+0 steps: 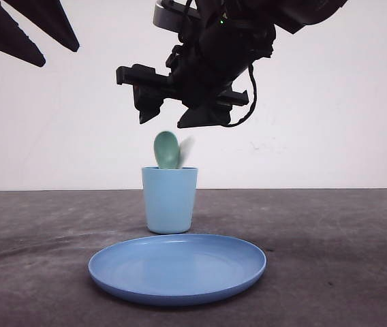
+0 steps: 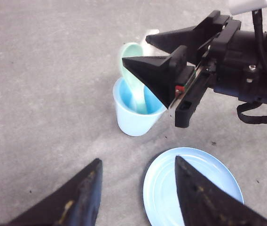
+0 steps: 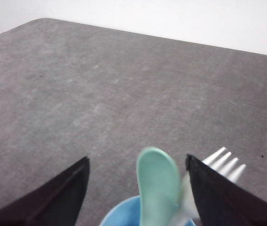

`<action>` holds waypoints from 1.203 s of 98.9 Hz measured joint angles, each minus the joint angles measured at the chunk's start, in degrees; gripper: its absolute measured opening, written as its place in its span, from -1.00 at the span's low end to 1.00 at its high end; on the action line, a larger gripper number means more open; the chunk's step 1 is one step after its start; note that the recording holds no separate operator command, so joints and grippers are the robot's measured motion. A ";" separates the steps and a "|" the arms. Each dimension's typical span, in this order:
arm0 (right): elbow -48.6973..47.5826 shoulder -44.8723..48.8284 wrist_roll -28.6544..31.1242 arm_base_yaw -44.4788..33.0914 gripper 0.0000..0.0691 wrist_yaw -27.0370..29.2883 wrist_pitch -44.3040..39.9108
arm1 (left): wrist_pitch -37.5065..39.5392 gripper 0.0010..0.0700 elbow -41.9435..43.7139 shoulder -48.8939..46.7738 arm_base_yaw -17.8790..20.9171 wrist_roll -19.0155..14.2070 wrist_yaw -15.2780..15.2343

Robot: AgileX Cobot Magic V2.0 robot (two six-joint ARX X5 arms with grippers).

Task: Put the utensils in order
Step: 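Release the spoon into the cup beside the fork, then lower the open right gripper around the cup rim and grasp it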

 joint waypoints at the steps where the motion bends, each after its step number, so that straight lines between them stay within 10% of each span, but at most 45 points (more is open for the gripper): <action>1: 0.00 0.00 0.00 0.00 0.22 0.00 0.00 | 0.00 -0.18 0.00 0.00 0.00 0.00 0.00; 74: 0.15 -22.93 6.56 8.46 0.20 -0.11 -51.01 | -0.96 -0.18 0.00 0.00 0.00 0.00 0.00; 92: 0.15 -21.51 9.79 8.04 0.97 -0.07 -50.99 | -1.14 -0.18 0.00 0.00 -0.02 -0.02 0.04; 119: 0.15 -14.97 13.70 5.81 0.97 -2.80 -46.21 | -1.33 -0.18 0.00 0.00 -0.04 -0.02 0.04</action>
